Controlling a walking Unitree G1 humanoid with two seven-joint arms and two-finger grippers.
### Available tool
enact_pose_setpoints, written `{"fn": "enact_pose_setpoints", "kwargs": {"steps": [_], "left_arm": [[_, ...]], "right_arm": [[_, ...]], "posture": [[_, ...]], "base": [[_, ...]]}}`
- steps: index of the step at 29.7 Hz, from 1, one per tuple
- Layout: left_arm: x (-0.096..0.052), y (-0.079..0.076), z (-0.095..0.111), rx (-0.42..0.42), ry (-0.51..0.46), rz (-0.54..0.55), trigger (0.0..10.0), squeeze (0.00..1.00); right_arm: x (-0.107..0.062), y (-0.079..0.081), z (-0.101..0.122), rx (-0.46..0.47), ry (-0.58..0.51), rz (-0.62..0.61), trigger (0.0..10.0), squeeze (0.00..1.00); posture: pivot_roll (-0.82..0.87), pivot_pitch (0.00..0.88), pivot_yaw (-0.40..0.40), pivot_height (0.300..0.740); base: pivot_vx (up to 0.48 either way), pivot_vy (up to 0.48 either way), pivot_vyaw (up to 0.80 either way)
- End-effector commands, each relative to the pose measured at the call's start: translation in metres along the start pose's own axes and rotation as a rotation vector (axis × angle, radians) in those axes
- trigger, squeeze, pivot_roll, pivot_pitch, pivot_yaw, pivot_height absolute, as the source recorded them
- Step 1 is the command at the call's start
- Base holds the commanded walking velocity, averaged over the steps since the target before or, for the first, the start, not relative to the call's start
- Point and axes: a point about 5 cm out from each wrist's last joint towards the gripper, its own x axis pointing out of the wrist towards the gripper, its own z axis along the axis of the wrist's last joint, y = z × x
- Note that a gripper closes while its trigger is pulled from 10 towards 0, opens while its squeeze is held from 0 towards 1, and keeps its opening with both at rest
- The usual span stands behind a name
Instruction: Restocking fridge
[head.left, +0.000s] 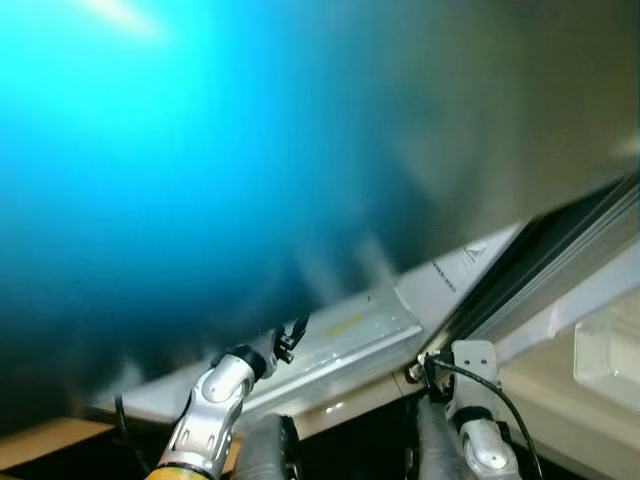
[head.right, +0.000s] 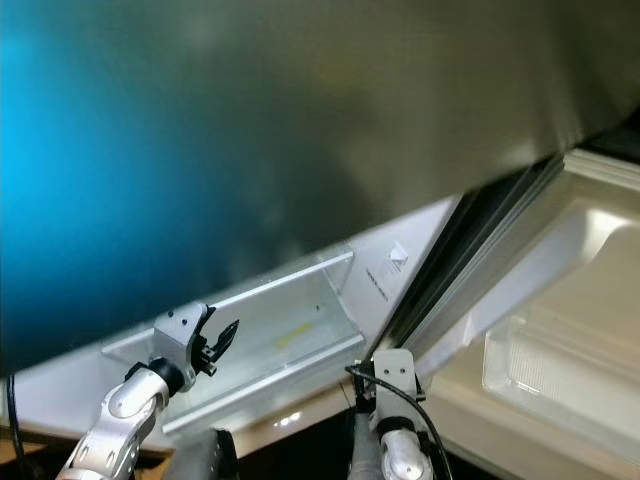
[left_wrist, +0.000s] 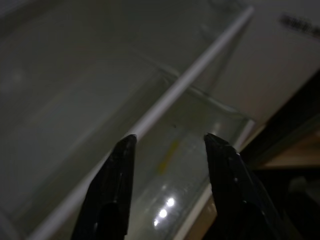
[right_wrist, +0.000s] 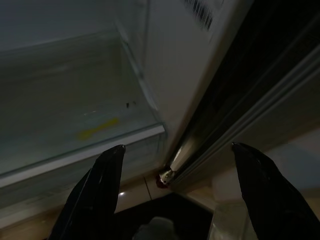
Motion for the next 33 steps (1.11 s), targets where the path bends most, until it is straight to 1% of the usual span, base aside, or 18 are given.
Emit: {"fn": "enact_pose_setpoints", "kwargs": {"steps": [1,7,24,27,28,30,31,33], "left_arm": [[-0.004,0.005,-0.007,0.003,0.023,0.013,10.0,0.0],[-0.004,0.005,-0.007,0.003,0.021,0.011,10.0,0.0],[-0.004,0.004,-0.012,0.007,0.033,0.007,10.0,0.0],[-0.008,0.005,-0.022,0.015,0.07,0.002,10.0,0.0],[-0.008,0.005,-0.022,0.015,0.07,0.002,10.0,0.0],[-0.014,0.007,-0.036,0.054,0.117,0.0,10.0,0.0],[-0.014,0.007,-0.036,0.054,0.117,0.0,10.0,0.0],[-0.017,0.009,-0.044,0.067,0.144,0.001,10.0,0.0]], "right_arm": [[-0.004,-0.002,-0.01,0.006,0.029,-0.014,10.0,0.0],[-0.005,-0.003,-0.011,0.01,0.026,-0.022,10.0,0.0],[-0.006,-0.005,-0.016,-0.002,0.034,-0.034,10.0,0.0],[-0.008,-0.005,-0.019,-0.007,0.031,-0.032,10.0,0.0],[-0.008,-0.005,-0.019,-0.007,0.031,-0.032,10.0,0.0],[-0.01,-0.006,-0.025,-0.012,0.053,-0.035,10.0,0.0],[-0.01,-0.006,-0.025,-0.012,0.053,-0.035,10.0,0.0],[-0.01,-0.006,-0.027,-0.015,0.064,-0.035,10.0,0.0]], "posture": [[-0.05,0.213,0.014,0.692],[-0.05,0.212,0.014,0.727],[-0.05,0.211,0.015,0.727],[-0.05,0.204,0.016,0.727],[-0.05,0.204,0.016,0.727],[-0.05,0.188,0.021,0.727],[-0.05,0.188,0.021,0.727],[-0.05,0.171,0.023,0.727]], "base": [[0.0,0.0,0.0],[0.0,0.0,0.0],[0.0,0.0,0.0],[0.0,0.0,0.0],[0.0,0.0,0.0],[0.0,0.0,0.0],[0.0,0.0,0.0],[0.0,0.0,0.0]]}}
